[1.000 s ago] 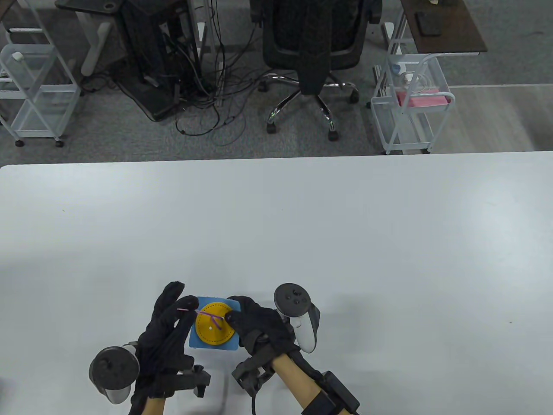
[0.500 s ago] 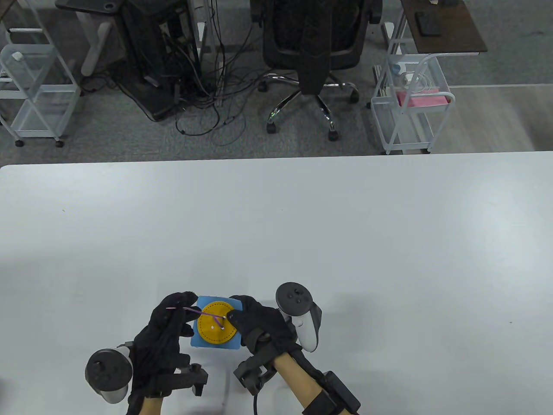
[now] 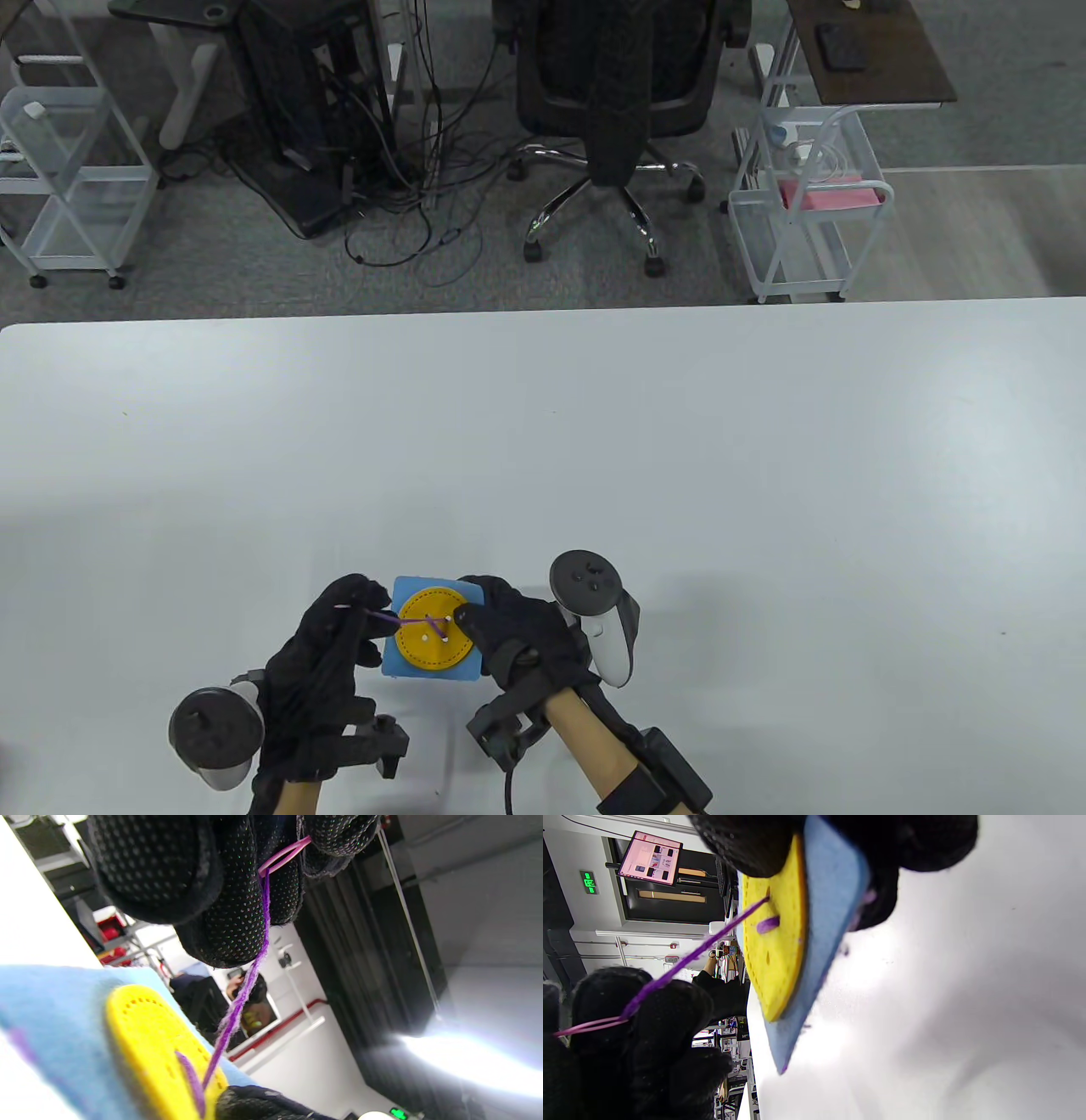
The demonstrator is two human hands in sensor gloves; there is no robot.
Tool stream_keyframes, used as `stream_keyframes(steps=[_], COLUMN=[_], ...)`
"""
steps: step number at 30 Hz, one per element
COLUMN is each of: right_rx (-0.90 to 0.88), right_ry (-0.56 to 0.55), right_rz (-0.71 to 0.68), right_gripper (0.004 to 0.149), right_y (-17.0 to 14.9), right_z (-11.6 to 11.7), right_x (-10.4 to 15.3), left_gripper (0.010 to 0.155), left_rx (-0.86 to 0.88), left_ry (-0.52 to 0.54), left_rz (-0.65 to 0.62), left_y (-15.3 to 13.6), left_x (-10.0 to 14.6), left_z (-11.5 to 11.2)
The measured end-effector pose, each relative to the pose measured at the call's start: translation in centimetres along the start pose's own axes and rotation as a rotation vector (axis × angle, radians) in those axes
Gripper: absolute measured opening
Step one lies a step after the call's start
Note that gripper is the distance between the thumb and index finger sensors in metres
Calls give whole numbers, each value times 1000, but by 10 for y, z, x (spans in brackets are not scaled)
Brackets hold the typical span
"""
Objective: Sew button in X pattern
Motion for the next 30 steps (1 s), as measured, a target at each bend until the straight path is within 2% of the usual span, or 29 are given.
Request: stream_keyframes(steps=[9, 20, 30], right_rx=[1, 5, 7], right_ry=[2, 4, 1], right_rz=[0, -17, -27], right_gripper=[47, 47, 47], right_y=[-1, -1, -1], right_z=[-3, -4, -3], right_x=[0, -1, -1], left_gripper=[37, 35, 34], left_rx=[-201, -703, -964], left_ry=[-89, -215, -231], left_rz=[-60, -185, -285], left_y=[12, 32, 42], left_x=[-2, 2, 6], left_z=[-8, -36, -53])
Point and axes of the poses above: the tracker on the back of each hand, its own y axis roughly to the thumb side, its own x axis roughly from the fingertips to the wrist, z = x × y, the point moved 3 cm from there along -x, roughly from the wrist to the fingertips, and after that the axes turned 2 degrees about -y, right-handed, at the moved point
